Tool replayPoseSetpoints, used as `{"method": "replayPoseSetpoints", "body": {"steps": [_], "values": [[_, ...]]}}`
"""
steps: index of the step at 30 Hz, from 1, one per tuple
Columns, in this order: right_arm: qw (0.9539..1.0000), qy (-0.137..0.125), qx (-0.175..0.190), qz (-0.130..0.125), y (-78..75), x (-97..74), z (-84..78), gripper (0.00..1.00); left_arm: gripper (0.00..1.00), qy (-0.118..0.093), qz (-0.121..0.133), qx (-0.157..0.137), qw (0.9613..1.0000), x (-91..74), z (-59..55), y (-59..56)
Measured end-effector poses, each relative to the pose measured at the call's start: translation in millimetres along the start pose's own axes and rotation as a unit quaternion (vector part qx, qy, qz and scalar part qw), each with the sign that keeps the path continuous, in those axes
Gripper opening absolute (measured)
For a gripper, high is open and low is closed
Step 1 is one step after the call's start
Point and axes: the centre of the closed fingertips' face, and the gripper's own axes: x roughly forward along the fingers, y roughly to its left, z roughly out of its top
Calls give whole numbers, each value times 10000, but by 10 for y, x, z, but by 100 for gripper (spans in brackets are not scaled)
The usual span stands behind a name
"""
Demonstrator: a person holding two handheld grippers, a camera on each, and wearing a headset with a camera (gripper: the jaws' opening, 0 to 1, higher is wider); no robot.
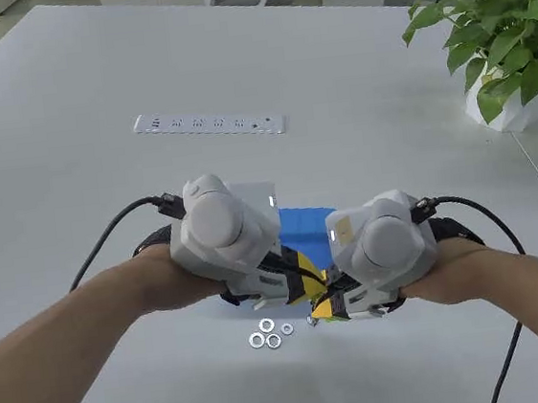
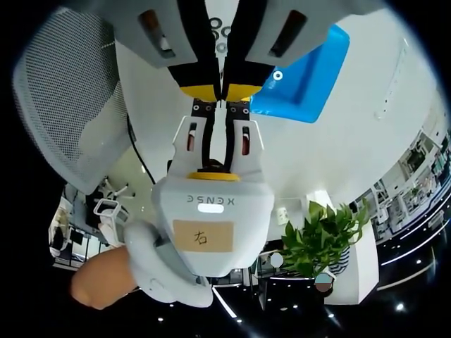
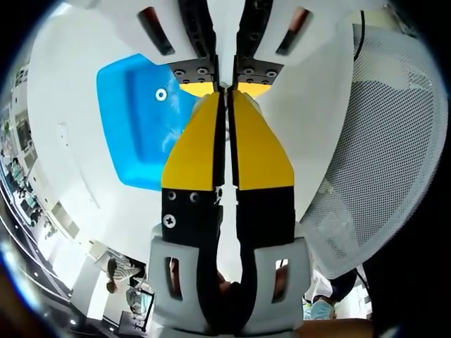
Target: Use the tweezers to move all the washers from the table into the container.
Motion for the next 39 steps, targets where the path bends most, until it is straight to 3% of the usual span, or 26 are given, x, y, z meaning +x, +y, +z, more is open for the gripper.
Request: {"method": "replayPoseSetpoints", "body": {"steps": [13,29,39], "values": [[9999,-11,120,-52,-7,3,-6,7,8,-39,36,-11,10000,-37,21,31],[9997,-73,192,-88,18,-15,-45,7,29,-92,-60,-241,9996,-182,-80,-34],[9992,-217,298,-184,-59,-122,-9,7,42,-169,122,-531,9984,-371,-225,-18]]}}
